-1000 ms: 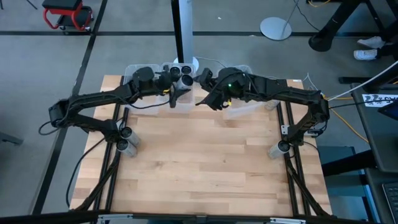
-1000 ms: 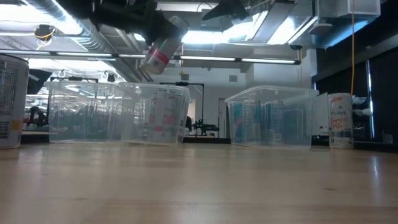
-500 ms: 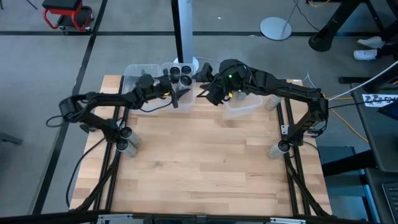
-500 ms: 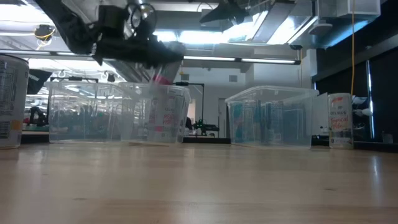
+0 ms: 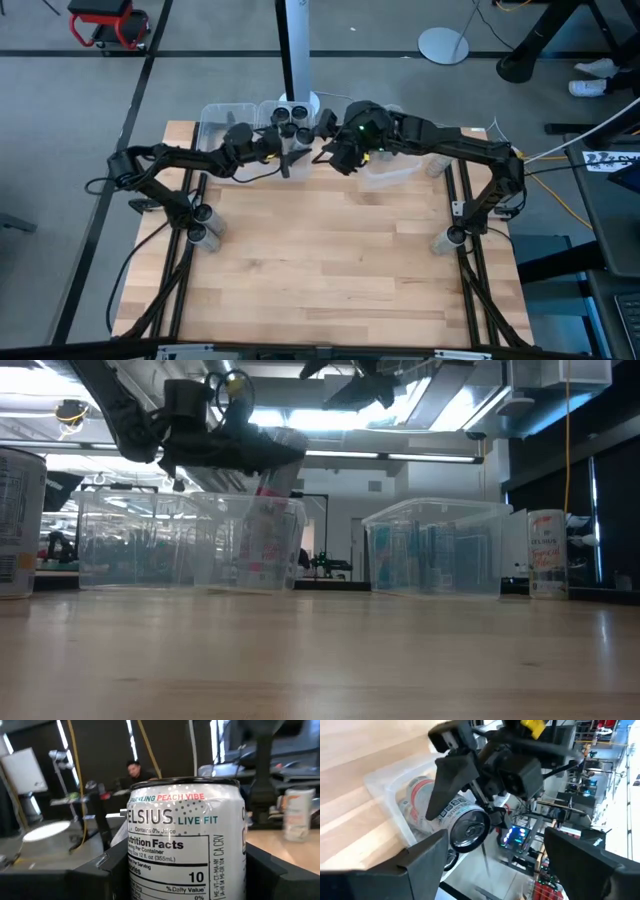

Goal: Sort soda cans
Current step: Put the top right white-pink soda can into the top center transparent bin

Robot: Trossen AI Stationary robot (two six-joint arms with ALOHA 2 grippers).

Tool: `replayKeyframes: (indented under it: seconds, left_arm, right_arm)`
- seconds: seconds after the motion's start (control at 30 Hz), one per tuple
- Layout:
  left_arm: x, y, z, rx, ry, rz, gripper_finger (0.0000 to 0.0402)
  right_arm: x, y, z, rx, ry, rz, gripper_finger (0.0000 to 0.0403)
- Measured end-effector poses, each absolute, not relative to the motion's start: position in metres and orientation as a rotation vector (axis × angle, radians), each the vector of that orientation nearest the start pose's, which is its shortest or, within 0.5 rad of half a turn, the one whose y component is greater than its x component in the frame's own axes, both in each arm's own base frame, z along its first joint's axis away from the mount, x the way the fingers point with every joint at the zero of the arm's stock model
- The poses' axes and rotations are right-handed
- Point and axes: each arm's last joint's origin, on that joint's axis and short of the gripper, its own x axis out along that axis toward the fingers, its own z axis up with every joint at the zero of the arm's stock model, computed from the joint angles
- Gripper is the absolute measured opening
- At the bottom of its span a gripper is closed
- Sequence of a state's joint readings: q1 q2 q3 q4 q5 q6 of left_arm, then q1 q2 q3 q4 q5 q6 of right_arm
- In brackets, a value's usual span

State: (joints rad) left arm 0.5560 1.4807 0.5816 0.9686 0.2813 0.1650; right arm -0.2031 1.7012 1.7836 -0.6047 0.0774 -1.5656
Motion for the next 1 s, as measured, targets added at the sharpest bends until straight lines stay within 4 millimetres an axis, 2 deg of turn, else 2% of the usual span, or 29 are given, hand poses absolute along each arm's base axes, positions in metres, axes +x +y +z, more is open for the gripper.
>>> replayKeyframes:
  seconds: [0.17,0.37,0.5,0.6,0.67,0.83,1.0]
  left_arm:
    - [0.252,0.145,0.220,0.177,-0.063,0.225,0.0238]
    - [0.251,0.145,0.220,0.152,-0.068,0.184,0.0239]
    - [0.251,0.145,0.220,0.151,-0.068,0.179,0.0239]
    - [0.251,0.144,0.220,0.148,-0.066,0.144,0.0239]
    - [0.252,0.143,0.220,0.143,-0.066,0.132,0.0239]
    - [0.252,0.143,0.220,0.128,-0.066,0.121,0.0239]
    - [0.252,0.143,0.221,0.098,-0.077,0.122,0.0239]
  right_arm:
    - [0.372,-0.082,0.391,-1.484,0.717,0.132,0.0325]
    - [0.374,-0.080,0.384,-1.568,0.754,0.213,0.0325]
    - [0.381,-0.080,0.358,-1.658,0.769,0.248,0.0325]
    - [0.384,-0.084,0.337,-1.732,0.810,0.207,0.0325]
    - [0.387,-0.086,0.330,-1.801,0.823,0.146,0.0325]
    - [0.396,-0.067,0.336,-2.017,0.743,0.065,0.0325]
    - [0.399,-0.058,0.334,-2.177,0.743,0.133,0.0325]
